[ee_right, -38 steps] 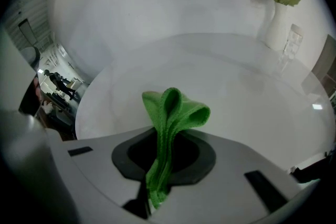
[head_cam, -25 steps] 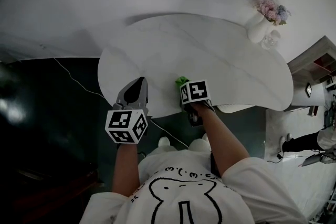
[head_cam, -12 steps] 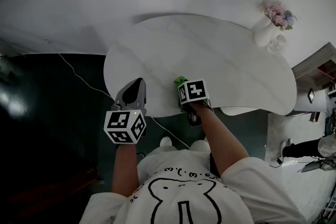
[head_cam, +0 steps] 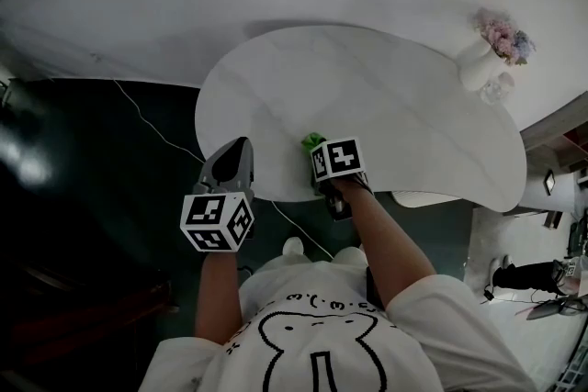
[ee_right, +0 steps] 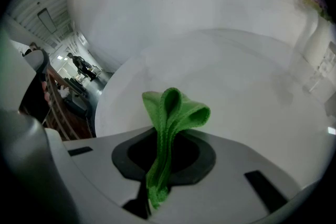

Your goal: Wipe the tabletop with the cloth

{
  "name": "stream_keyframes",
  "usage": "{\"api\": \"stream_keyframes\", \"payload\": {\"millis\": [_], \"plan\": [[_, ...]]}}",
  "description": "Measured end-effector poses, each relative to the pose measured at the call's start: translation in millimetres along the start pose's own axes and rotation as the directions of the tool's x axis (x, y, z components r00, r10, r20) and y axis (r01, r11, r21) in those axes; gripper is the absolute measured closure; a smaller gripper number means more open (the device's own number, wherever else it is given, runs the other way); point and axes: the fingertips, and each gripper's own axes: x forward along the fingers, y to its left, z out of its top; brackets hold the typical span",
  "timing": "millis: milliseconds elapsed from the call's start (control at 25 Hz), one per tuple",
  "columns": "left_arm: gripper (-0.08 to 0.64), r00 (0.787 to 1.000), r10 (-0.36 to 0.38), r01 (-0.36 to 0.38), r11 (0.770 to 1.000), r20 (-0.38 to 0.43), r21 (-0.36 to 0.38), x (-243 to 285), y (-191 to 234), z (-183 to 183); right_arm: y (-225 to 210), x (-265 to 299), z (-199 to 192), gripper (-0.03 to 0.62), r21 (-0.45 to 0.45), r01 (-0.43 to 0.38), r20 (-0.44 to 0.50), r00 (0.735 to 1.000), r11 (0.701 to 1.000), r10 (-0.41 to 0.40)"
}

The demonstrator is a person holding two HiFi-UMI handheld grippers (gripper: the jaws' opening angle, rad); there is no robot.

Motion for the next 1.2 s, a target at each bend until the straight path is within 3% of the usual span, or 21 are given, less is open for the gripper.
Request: {"api": "stream_keyframes", "payload": {"millis": [800,1200], "plan": [[0.541,0.997,0.071,-0.071,0.997,-0.005,0.000,-25.1,33.6,-2.5,62.1,23.1,8.3,0.546,-0.066,-0.110,-0.031,0.994,0.992,0.108],[0.541,0.990,0.139,-0.139,0.990,-0.009,-0.004,-42.6,60.3,-4.5,109.1,39.4,14.3,0.546,-0.084,-0.222,-0.065,0.974,0.971,0.217]]}}
